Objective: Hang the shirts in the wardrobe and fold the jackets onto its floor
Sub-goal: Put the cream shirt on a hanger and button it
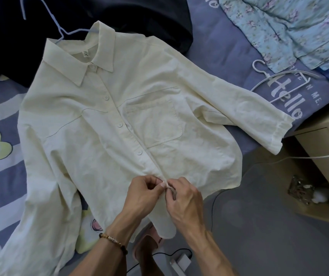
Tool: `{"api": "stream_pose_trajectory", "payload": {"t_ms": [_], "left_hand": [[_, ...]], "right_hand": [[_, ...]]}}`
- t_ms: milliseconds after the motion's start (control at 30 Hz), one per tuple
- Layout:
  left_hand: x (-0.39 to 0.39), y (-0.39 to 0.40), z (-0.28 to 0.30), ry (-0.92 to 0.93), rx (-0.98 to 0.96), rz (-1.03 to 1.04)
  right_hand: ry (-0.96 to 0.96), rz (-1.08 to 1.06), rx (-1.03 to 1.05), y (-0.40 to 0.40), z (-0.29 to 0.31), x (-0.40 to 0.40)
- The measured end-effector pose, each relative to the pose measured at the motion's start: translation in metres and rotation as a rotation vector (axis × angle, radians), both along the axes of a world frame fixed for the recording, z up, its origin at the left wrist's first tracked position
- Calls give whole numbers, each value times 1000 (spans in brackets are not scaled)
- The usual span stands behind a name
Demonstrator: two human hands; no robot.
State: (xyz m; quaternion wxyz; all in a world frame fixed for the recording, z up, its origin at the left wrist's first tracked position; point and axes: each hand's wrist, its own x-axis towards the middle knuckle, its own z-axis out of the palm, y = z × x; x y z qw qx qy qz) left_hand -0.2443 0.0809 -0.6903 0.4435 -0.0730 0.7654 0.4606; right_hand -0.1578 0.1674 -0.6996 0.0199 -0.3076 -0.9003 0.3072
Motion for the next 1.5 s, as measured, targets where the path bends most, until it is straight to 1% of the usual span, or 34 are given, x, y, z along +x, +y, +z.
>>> {"api": "stream_pose_trajectory", "payload": {"t_ms": [100, 233, 300, 367, 467, 567, 600, 667, 767, 833, 867, 900, 933, 1000, 1033, 1100, 1167, 1267, 1333, 1400, 1500], "left_hand": [[2, 4, -2, 52, -42, 15], [2, 9, -4, 24, -29, -7], [0, 10, -4, 0, -10, -29], [-3, 9, -4, -20, 1, -52], [-7, 6, -6, -38, 1, -80], [-4, 6, -9, -31, 5, -38], [-3, 7, -9, -15, 3, -22], [-2, 6, -11, 12, 9, -23], [-7, 3, -12, 55, 26, -83], [-13, 3, -13, 108, 3, -102], [-15, 4, -13, 117, -8, -83], [-20, 5, -14, 107, -10, -51], [-26, 7, -14, 98, -17, -39], [-44, 11, -16, 142, -30, -84], [-55, 12, -16, 198, -50, -127], [-80, 12, -11, 326, -96, -178], [-113, 9, -6, 463, -115, -188], [-170, 1, -5, 660, -182, -186], [-221, -6, -10, 801, -233, -143], [-270, -12, -12, 925, -293, -79], [-340, -25, -18, 1065, -461, 66]], "right_hand": [[27, -45, -24, 0, -2, 3], [78, -189, -246, 5, -3, 8], [67, -182, -308, 7, -2, 7], [74, -99, -266, 9, -2, 6], [63, 30, -107, 11, -5, 2], [48, 33, -47, 11, -8, -2], [42, 17, -57, 10, -8, -4], [6, -66, -191, 13, -8, -6], [-119, -254, -558, 29, -5, -7], [-199, -305, -754, 41, -3, -6], [-257, -294, -811, 46, -3, -5], [-323, -280, -805, 50, -2, -5], [-376, -265, -731, 53, -4, -6], [-417, -250, -469, 65, -6, -17], [-409, -254, -368, 70, -3, -29], [-383, -209, -238, 75, 5, -65], [-348, -67, -133, 71, 12, -120], [-244, 132, -10, 56, 17, -206], [-177, 215, 47, 48, 15, -264], [-126, 275, 91, 44, 16, -309], [-38, 317, 134, 37, 12, -367]]}}
